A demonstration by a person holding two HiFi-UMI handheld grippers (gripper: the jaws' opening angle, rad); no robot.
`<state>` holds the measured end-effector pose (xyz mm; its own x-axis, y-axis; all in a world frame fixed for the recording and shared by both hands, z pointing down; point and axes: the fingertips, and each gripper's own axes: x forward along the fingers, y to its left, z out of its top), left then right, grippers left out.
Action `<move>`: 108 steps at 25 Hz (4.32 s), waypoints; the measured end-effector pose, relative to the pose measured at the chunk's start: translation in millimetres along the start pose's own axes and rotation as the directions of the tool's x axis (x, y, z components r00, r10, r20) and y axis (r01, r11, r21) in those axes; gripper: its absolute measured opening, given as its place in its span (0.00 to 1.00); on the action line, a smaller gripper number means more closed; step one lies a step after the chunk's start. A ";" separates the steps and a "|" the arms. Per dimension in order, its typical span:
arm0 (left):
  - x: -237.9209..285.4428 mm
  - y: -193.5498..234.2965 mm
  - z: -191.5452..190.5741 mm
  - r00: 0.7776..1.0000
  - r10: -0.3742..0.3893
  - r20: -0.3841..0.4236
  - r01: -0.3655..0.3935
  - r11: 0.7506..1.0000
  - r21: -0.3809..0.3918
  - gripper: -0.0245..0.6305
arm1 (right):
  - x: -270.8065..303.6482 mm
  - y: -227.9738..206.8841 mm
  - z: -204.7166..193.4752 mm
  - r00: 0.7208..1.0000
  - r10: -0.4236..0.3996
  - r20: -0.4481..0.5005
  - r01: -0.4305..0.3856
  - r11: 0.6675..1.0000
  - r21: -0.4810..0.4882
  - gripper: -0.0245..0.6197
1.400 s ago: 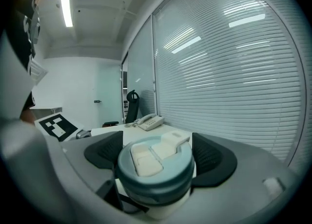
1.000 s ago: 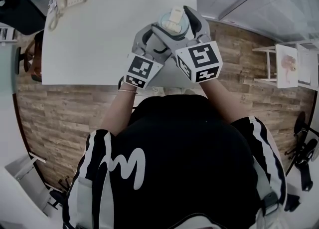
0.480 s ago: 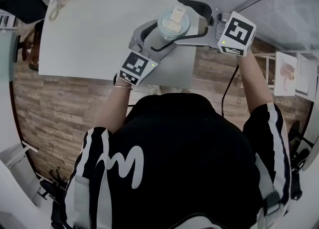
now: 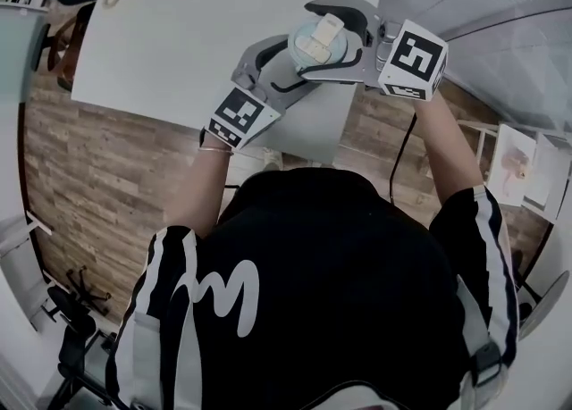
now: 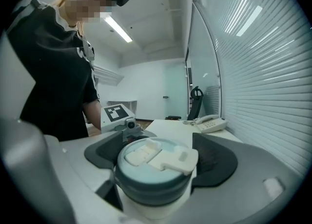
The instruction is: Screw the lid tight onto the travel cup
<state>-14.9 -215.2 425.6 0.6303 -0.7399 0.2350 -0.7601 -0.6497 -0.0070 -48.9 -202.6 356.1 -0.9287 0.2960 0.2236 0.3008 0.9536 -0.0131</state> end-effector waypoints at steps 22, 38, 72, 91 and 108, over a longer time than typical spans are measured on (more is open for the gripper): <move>-5.0 2.9 -3.2 1.000 0.024 0.004 -0.024 1.000 -0.013 0.56 | -2.6 -18.0 -3.1 0.836 -0.549 0.011 0.545 0.832 0.107 0.73; -3.1 1.6 -2.1 1.000 -0.008 0.008 0.008 1.000 -0.003 0.56 | -17.4 -25.4 -5.9 0.551 -0.834 -0.033 0.825 0.539 0.167 0.73; 0.5 -0.7 0.9 1.000 -0.002 0.012 0.003 1.000 -0.010 0.56 | 6.5 3.2 -0.7 0.998 0.031 -0.049 -0.031 1.000 0.002 0.72; -3.4 1.0 -0.7 1.000 -0.014 0.017 0.014 1.000 -0.004 0.56 | 0.0 -21.9 -4.0 0.795 -0.604 -0.054 0.606 0.788 0.108 0.72; -1.4 0.4 -0.4 1.000 -0.012 0.018 0.012 1.000 0.000 0.56 | -19.3 -33.6 -7.8 0.432 -0.896 -0.107 0.895 0.411 0.173 0.71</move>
<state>-16.2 -214.3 425.6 0.6421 -0.7351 0.2176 -0.7526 -0.6585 -0.0039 -39.4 -240.9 359.9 -0.6469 -0.7323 0.2128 -0.7455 0.6660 0.0258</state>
